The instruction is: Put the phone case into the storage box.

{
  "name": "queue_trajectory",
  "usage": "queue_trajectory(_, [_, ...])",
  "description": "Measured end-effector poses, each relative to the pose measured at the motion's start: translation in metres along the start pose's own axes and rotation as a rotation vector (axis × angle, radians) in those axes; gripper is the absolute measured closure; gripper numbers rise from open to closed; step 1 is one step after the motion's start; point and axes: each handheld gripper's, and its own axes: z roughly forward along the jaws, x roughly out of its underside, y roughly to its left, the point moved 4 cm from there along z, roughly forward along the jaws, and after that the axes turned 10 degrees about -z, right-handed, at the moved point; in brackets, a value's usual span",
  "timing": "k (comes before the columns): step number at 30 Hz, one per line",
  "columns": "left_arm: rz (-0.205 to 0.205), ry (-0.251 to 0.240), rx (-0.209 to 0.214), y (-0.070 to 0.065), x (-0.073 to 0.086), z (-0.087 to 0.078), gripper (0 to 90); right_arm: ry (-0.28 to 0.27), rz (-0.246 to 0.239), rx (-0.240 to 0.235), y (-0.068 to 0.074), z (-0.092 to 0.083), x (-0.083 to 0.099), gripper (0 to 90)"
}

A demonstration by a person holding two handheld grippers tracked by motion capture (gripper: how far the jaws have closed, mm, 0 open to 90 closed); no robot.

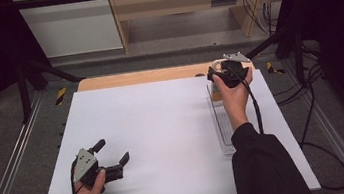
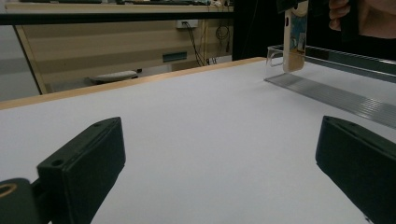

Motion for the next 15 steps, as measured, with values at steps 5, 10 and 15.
queue_trajectory(5, [-0.001,0.003,0.0,0.0007,0.0003,0.0002,1.6,0.014,-0.02,0.014,0.0014,0.0062,0.0041,11.1])
queue_trajectory(10, [-0.002,0.005,0.002,0.0004,0.0007,0.0003,1.6,0.014,-0.022,0.021,0.0022,0.0097,0.0056,11.0])
queue_trajectory(15, [-0.002,0.006,0.004,-0.0004,0.0008,0.001,1.7,0.019,-0.021,0.025,0.0012,0.0102,0.0065,11.0])
